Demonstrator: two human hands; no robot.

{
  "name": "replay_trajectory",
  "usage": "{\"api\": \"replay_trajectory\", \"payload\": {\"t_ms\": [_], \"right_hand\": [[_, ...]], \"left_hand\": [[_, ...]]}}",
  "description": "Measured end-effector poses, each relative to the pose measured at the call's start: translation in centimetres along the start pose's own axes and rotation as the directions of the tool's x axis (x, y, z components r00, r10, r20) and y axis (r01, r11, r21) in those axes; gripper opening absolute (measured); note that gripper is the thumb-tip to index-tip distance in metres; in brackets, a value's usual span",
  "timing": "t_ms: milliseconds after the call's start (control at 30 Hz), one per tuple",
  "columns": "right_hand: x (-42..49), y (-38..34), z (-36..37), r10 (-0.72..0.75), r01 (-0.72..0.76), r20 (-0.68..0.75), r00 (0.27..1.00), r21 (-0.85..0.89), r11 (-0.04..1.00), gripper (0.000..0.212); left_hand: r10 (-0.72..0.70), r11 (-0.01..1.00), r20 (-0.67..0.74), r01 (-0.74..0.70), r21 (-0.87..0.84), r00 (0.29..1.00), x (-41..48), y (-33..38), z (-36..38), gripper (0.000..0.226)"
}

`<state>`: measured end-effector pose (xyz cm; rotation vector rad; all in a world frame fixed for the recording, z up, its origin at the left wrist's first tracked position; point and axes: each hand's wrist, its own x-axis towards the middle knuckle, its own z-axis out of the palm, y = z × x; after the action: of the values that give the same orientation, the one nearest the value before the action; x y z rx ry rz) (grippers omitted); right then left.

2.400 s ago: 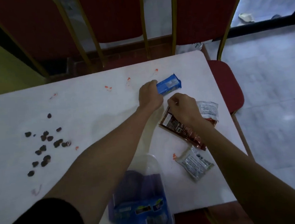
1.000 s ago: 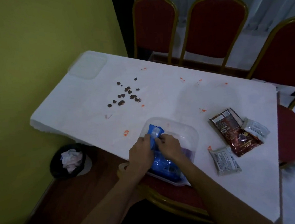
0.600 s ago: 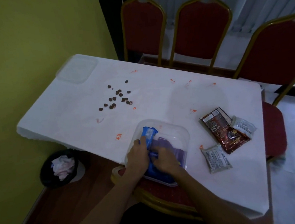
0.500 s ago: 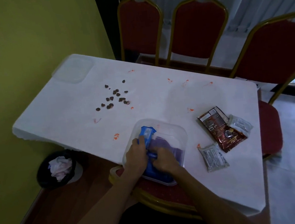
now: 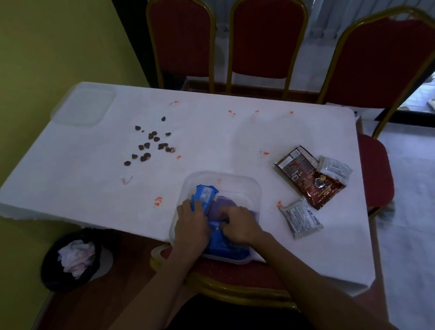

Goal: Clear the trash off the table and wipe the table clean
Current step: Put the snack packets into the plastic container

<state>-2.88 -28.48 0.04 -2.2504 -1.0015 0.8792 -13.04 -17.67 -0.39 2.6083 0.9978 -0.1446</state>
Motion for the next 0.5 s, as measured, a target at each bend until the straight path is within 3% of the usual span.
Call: {"api": "replay_trajectory", "payload": {"t_ms": [133,267,400,500], "right_hand": [[-0.6,-0.4,-1.4,-0.022,0.024,-0.051,0.998,0.043,0.999,0.021],[-1.5,0.0,-4.0,-0.017,0.027,-0.218,0.976,0.044,0.999,0.019],[-3.4,3.1,-7.2,0.085,-0.064,-0.400,0.913,0.065,0.996,0.027],[-4.5,6.8,-8.9,0.206,-0.206,-0.434,0.877,0.047,0.977,0.028]], "left_hand": [[0.075,0.992,-0.055,-0.080,-0.095,0.996,-0.2,1.4,-1.0,0.048],[0.149,0.954,-0.138,-0.179,-0.240,0.979,0.4,5.4,-2.4,0.039],[0.247,0.908,-0.207,-0.300,-0.293,0.947,0.6,9.6,-2.4,0.032],[0.346,0.872,-0.177,-0.385,-0.301,0.922,0.7,12.1,-1.7,0.030]]}}
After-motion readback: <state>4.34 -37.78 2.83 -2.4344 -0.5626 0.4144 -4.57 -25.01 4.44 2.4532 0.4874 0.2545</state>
